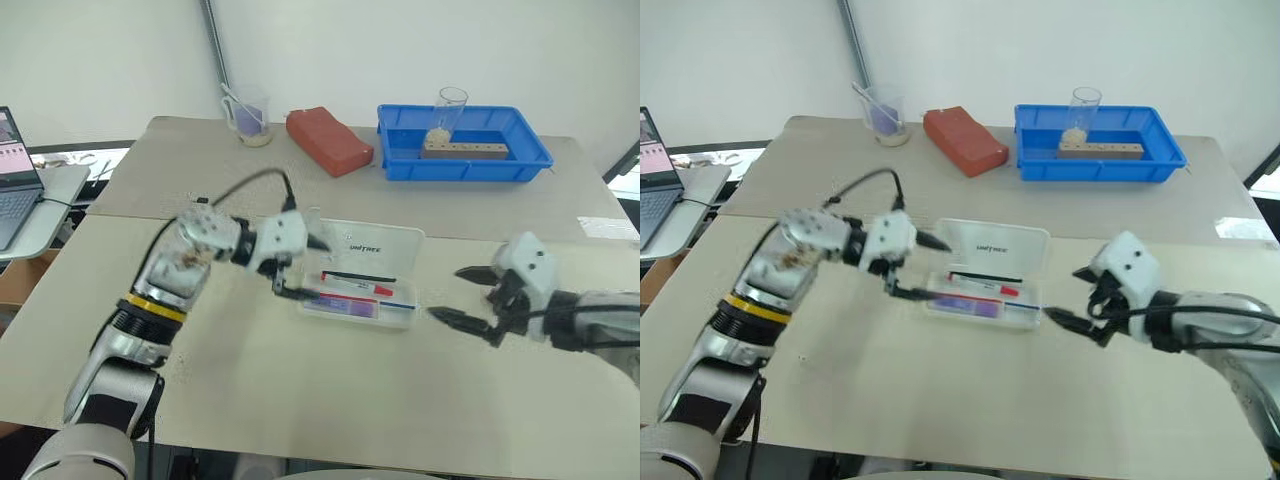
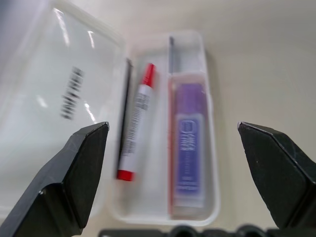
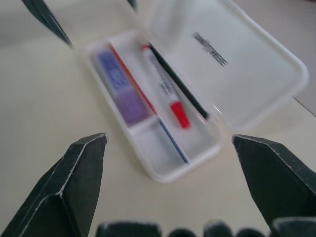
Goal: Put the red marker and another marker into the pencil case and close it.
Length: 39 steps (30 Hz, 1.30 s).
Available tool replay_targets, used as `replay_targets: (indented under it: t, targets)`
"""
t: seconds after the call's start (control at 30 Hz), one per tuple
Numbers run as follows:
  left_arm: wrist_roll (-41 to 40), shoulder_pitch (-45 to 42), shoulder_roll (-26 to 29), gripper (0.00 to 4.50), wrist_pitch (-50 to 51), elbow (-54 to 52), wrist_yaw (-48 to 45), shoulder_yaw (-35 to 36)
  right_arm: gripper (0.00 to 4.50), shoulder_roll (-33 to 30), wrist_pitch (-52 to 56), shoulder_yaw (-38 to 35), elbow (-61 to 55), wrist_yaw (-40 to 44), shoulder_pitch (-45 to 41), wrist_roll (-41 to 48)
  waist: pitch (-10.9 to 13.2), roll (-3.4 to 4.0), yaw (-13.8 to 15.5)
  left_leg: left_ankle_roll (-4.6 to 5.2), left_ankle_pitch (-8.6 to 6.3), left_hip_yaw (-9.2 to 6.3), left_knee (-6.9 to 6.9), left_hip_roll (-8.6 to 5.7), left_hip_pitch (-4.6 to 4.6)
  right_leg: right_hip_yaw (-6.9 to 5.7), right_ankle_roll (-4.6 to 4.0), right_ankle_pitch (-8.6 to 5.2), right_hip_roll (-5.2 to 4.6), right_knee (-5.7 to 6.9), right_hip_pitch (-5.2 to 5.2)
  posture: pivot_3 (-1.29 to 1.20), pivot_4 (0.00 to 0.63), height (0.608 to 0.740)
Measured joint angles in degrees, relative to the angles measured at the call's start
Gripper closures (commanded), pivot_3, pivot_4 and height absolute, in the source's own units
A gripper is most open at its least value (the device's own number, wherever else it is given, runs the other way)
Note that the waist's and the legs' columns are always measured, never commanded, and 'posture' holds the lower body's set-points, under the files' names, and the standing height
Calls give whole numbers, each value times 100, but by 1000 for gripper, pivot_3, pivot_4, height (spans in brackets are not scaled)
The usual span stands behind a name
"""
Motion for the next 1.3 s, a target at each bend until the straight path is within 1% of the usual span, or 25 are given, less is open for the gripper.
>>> replay_targets:
  t: [0.1,0.2,0.27,0.37,0.47,0.6,0.73,0.83,1.0,1.13,1.17,1.23,1.3]
  targets:
    - [-315,-380,-173,44,251,-228,28,221,0,-177,-582,42,890,335,29,-530,0,5,15,14,-9,0,8,-1,9,0,5,-3,0,-15,25,0,150,740]
    - [-560,-439,-427,44,446,-493,72,218,0,-287,-988,212,1694,718,-49,-873,5,9,1,26,-16,0,18,-1,17,1,2,-1,1,-18,41,0,150,740]
    - [-726,-387,-567,44,565,-774,104,193,0,-323,-1242,517,2301,1068,-258,-1130,14,8,-24,27,-17,-3,21,-1,17,1,-4,2,2,-17,43,0,150,740]
    - [-813,-225,-614,44,636,-1088,124,134,0,-377,-1434,865,2843,1411,-472,-1407,27,30,-70,59,-36,-4,51,-1,19,2,-10,5,3,-15,55,0,150,740]
    - [-838,-110,-639,44,685,-1276,162,61,0,-340,-1623,1193,3430,1552,-794,-1701,34,42,-81,63,-39,-4,61,-2,19,3,-9,4,3,-14,57,0,150,740]
    - [-923,-94,-635,44,709,-1379,219,62,0,-175,-1846,1405,3977,1684,-1230,-1985,34,44,-76,62,-39,-4,62,-4,20,4,-9,4,2,-15,61,0,150,740]
    - [-958,-94,-575,44,749,-1415,258,69,0,3,-1964,1540,4370,1752,-1418,-2174,34,45,-44,61,-39,-5,65,-9,17,7,-7,3,0,-18,67,0,150,740]
    - [-964,-94,-525,0,752,-1416,271,69,855,34,-1964,1583,4548,1869,-1467,-2241,34,46,-36,62,-39,-5,65,-9,17,8,-7,3,1,-17,67,0,150,740]
    - [-993,-94,-482,0,755,-1417,314,69,2537,57,-1962,1582,4635,1940,-1527,-2302,33,47,-40,62,-39,-5,65,-8,18,8,-7,3,1,-17,68,0,150,740]
    - [-1020,-92,-438,0,751,-1417,333,69,3978,86,-1963,1581,4685,1944,-1593,-2342,33,47,-42,61,-40,-5,65,-9,18,8,-7,3,1,-17,68,0,150,740]
    - [-1021,-92,-418,0,747,-1417,334,69,4243,86,-1963,1581,4683,1966,-1606,-2343,33,47,-44,61,-39,-5,65,-8,18,8,-7,3,1,-17,68,0,150,740]
    - [-1026,-92,-367,0,747,-1417,331,74,4265,86,-1956,1581,4629,2013,-1611,-2336,34,48,-48,61,-39,-5,65,-8,18,8,-7,3,1,-17,67,0,150,740]
    - [-1031,-92,-247,0,749,-1413,303,98,4265,90,-1918,1582,4271,2133,-1636,-2274,35,56,-63,61,-39,-6,63,-8,17,8,-7,3,2,-16,66,0,150,740]
